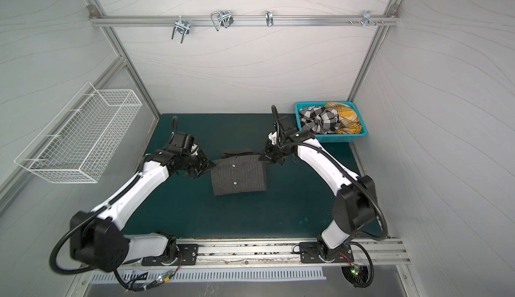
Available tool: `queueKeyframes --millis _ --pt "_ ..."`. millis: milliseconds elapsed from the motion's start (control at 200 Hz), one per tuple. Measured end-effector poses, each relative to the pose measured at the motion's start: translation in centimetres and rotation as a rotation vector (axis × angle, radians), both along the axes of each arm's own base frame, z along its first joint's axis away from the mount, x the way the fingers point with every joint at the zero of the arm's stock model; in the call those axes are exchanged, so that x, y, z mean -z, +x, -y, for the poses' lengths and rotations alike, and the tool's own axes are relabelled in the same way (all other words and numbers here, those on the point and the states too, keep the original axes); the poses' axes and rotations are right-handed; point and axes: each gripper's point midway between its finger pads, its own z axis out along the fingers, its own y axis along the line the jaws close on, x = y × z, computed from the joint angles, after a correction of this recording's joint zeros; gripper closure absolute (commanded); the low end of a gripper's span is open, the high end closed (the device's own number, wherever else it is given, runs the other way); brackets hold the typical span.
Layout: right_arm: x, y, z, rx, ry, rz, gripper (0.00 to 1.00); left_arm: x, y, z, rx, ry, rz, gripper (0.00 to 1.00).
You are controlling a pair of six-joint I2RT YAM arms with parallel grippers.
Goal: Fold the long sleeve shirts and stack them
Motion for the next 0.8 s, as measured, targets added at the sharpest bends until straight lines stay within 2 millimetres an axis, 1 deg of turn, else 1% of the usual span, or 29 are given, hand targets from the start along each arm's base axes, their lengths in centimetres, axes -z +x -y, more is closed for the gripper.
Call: queueKeyframes --millis 15,25,40,60,75,100,105,120,170,205,230,280,350,420,480,525,555,625,690,755,800 --pt "0.3 1.0 -0.1 0.005 0.001 -0.004 0.58 0.5 1.0 -0.1 0.004 0.01 -0.009 0.31" --pt "0.3 1.8 -0.2 0.006 0.003 0.0 0.57 0.5 1.5 0.0 0.005 0.01 -0.008 0.3" --pt "0.7 2.9 -0.3 0.009 0.0 0.002 0.55 1.1 2.8 0.0 0.008 0.018 -0.018 0.3" --pt "1.0 4.4 -0.5 0.014 -0.002 0.004 0.52 1.4 4.2 0.0 0.013 0.021 -0.019 0.29" --pt "1.4 5.5 -0.6 0.016 -0.001 0.003 0.5 2.0 5.3 0.0 0.016 0.028 -0.028 0.29" --pt "1.9 7.4 -0.8 0.022 -0.001 0.011 0.41 2.4 7.2 0.2 0.023 0.026 -0.025 0.29" --pt "2.1 7.9 -0.9 0.024 0.0 0.011 0.4 2.8 7.8 0.3 0.026 0.029 -0.026 0.29" --pt "2.4 8.9 -0.9 0.025 0.0 0.02 0.35 2.9 9.0 0.4 0.026 0.024 -0.021 0.29" --pt "3.8 12.1 -1.0 0.035 -0.003 0.032 0.31 4.5 12.7 0.5 0.034 0.029 -0.006 0.29" --pt "4.6 13.8 -0.8 0.039 -0.01 0.035 0.29 5.6 14.5 0.3 0.032 0.035 -0.008 0.3" --pt "5.2 14.6 -0.6 0.04 -0.016 0.035 0.28 6.2 15.3 0.2 0.03 0.04 -0.011 0.31" --pt "5.9 15.7 0.0 0.038 -0.031 0.04 0.28 7.2 16.2 -0.4 0.018 0.051 -0.023 0.34" --pt "6.0 15.8 1.0 0.03 -0.051 0.043 0.34 7.6 16.0 -1.4 -0.008 0.075 -0.05 0.4" --pt "5.4 15.4 1.8 0.016 -0.056 0.063 0.46 6.5 15.6 -2.1 -0.027 0.093 -0.044 0.46" --pt "4.9 14.3 2.0 -0.005 -0.063 0.068 0.56 5.1 15.0 -2.3 -0.038 0.093 -0.022 0.51" --pt "4.8 13.5 1.8 -0.02 -0.067 0.064 0.63 4.2 14.3 -1.8 -0.029 0.089 -0.01 0.56" --pt "4.9 12.9 1.4 -0.037 -0.069 0.065 0.66 3.6 13.9 -1.2 -0.015 0.086 -0.002 0.58" --pt "5.6 11.4 0.3 -0.077 -0.078 0.052 0.73 3.0 13.3 0.5 0.025 0.071 0.007 0.63" --pt "6.5 10.1 -1.0 -0.114 -0.086 0.036 0.74 3.6 13.0 1.6 0.055 0.061 -0.007 0.68" --pt "7.4 9.1 -2.2 -0.145 -0.091 0.017 0.74 5.2 12.7 2.4 0.083 0.064 -0.048 0.71" --pt "7.9 8.7 -3.1 -0.165 -0.088 0.01 0.74 6.6 12.8 2.4 0.091 0.073 -0.077 0.72"
